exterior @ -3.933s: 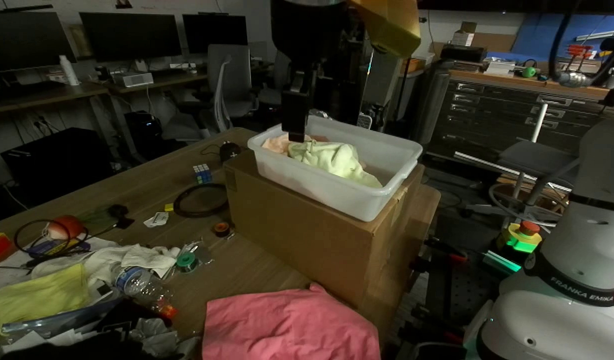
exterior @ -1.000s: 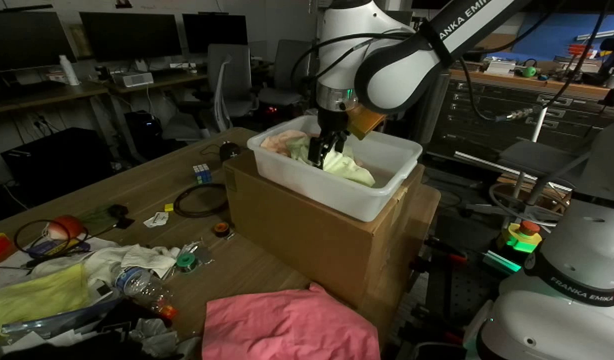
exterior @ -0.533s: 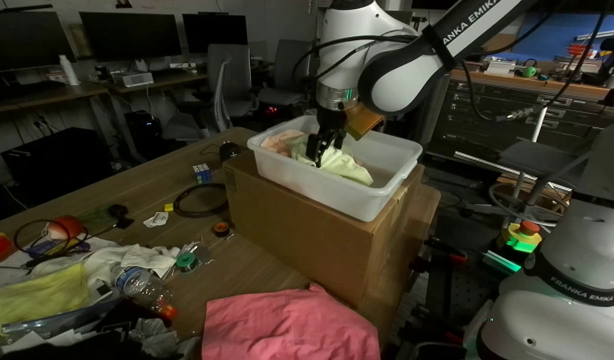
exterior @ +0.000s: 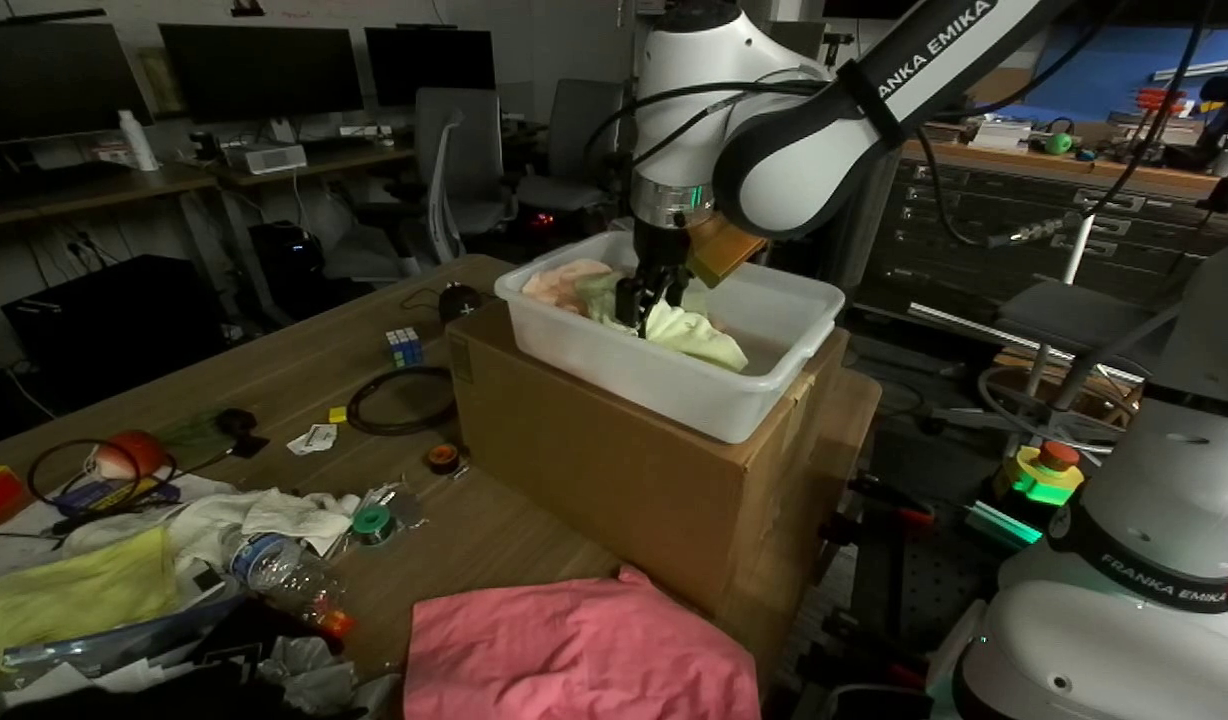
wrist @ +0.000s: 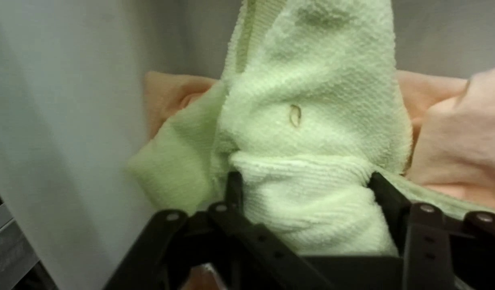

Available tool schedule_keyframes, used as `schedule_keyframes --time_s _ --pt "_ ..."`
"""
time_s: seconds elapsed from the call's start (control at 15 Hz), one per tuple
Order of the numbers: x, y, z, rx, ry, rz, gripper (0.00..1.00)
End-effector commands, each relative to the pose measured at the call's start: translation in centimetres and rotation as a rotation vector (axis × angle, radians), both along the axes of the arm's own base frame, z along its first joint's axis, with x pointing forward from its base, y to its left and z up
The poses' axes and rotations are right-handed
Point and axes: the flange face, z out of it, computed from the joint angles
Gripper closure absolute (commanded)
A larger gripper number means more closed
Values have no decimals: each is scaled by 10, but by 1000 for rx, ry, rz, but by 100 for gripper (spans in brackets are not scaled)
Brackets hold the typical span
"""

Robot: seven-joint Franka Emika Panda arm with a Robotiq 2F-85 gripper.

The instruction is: Take the t-shirts and towel out of the box and put them on the table

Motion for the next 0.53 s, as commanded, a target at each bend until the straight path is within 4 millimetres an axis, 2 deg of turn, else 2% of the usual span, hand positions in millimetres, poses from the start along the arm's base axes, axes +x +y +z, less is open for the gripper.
schedule_keyframes --time_s 0.0,0.4,0.47 --pt "5 -10 -2 2 -16 -23 55" --pt "-6 -9 3 15 38 -48 98" --pt "-8 -9 7 9 39 -58 98"
